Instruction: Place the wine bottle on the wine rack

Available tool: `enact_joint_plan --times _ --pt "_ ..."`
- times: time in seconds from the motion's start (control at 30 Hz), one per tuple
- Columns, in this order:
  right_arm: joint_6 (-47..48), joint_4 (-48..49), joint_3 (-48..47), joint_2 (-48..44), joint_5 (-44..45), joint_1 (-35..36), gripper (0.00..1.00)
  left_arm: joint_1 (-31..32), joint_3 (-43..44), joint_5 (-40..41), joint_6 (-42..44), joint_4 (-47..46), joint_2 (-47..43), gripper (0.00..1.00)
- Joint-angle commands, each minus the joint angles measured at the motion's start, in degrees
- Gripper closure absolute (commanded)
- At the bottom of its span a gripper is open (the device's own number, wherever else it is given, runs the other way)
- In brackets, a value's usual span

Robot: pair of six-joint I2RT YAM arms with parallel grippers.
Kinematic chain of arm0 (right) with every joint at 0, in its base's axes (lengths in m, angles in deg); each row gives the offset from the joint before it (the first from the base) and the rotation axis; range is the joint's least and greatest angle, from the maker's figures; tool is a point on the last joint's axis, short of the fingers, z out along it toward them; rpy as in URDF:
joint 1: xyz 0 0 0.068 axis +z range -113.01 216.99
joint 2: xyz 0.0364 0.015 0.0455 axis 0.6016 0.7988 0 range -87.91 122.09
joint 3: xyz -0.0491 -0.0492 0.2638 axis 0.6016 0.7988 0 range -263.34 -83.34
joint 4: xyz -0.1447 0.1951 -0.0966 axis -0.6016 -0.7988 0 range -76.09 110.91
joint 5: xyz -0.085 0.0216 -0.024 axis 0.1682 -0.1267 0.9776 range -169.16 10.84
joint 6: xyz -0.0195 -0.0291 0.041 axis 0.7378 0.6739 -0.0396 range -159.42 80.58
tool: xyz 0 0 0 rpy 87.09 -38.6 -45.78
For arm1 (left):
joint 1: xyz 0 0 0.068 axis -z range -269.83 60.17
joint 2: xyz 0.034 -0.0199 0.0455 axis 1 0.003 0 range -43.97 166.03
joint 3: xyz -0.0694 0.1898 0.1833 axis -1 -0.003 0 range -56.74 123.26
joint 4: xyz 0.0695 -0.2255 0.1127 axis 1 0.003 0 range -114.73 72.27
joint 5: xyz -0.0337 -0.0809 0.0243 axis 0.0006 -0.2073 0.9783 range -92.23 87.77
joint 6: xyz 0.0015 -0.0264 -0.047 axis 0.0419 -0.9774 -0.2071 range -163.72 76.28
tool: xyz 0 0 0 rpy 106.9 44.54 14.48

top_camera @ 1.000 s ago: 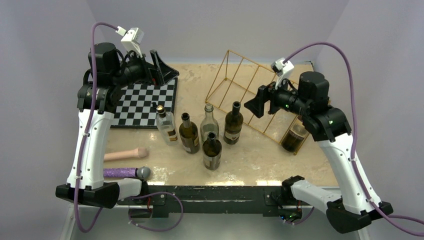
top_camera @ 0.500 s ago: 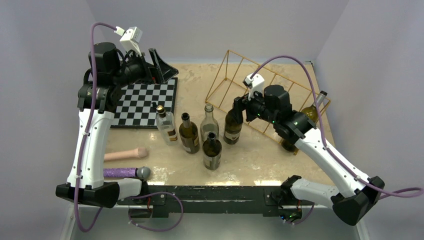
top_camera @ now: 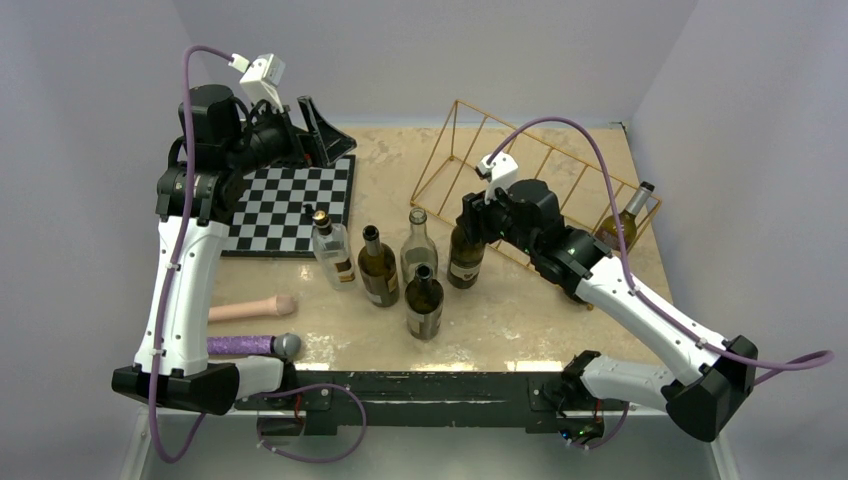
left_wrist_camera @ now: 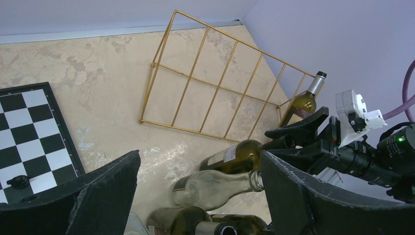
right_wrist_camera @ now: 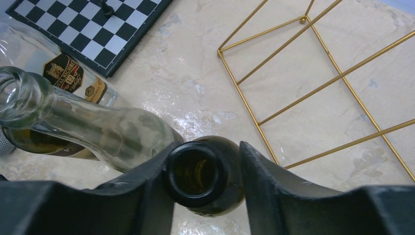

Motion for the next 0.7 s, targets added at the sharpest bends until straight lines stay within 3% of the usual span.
enact_joint_plan --times 0.0,0.27,0.43,0.67 --pt "1.0 2.4 -0.7 0.6 2.7 0.6 0.57 0.2 1.1 0.2 -0.4 -0.5 -0.1 0.05" --pt "1.3 -0.3 -3.4 1.3 5.3 0.7 1.00 0.2 1.2 0.4 -0.2 0.1 0.1 0.05" --pt "1.4 -2.9 -7.4 0.5 5.6 0.7 1.00 0.2 1.4 0.4 0.1 0.4 0.0 0.05" --pt "1.5 -14.3 -19.7 1.1 7.9 0.7 1.00 0.2 2.3 -0.3 0.2 0.8 -0.4 0.05"
